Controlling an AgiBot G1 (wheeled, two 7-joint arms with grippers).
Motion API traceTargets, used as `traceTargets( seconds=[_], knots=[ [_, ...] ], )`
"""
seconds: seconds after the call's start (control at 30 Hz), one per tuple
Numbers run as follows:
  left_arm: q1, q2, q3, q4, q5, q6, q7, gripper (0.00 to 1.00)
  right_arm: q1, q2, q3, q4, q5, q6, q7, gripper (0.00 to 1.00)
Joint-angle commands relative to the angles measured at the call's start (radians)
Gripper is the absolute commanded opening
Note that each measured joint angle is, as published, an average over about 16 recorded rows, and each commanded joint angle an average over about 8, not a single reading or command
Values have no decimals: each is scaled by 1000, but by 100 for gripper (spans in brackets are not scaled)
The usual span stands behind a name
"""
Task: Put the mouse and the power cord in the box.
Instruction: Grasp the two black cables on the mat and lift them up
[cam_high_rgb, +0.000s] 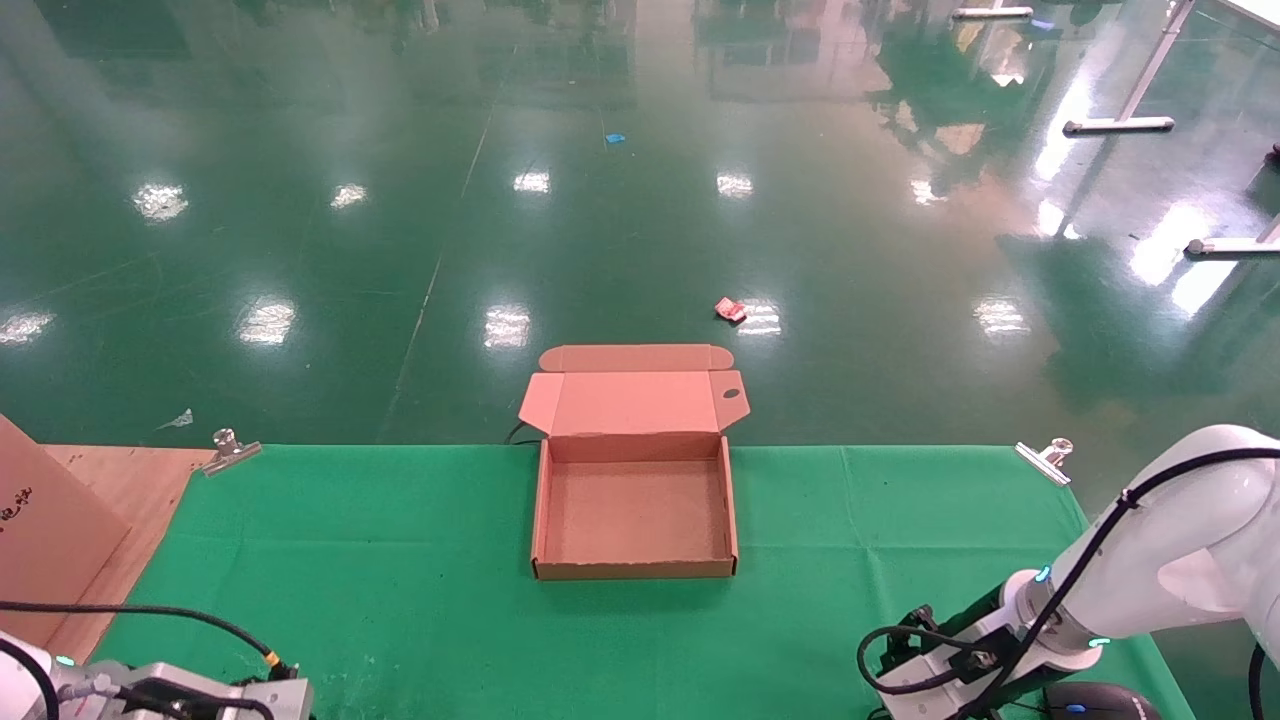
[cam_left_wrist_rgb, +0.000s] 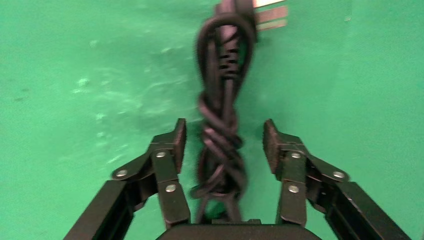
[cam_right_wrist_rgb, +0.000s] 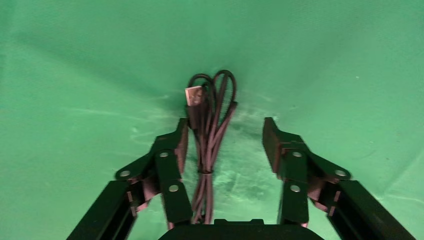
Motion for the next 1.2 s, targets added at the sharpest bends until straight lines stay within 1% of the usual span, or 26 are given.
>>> traceTargets(
  seconds=[0.03,0.43,0.7,0.93,1.07,1.2],
  knots=[
    [4,0,-2,5,-2,6,5,0,0,0,-1,-5,-1,-4,-3,0],
    [-7,-9,-2,16,-3,20,20,0,3,-6,2,-19,4,-24,-6,0],
    [-44,-14,6,13,8,66,22,0,30,5,15,-22,22,-58,-7,0],
    [-146,-23,11,-25,16,153,12,0,108,37,53,-6,77,-145,-26,0],
    [-235,-16,19,-75,29,212,-12,0,177,54,70,9,101,-211,-29,0],
    [-337,-6,22,-147,33,266,-62,0,261,70,88,27,127,-288,-18,0]
  ],
)
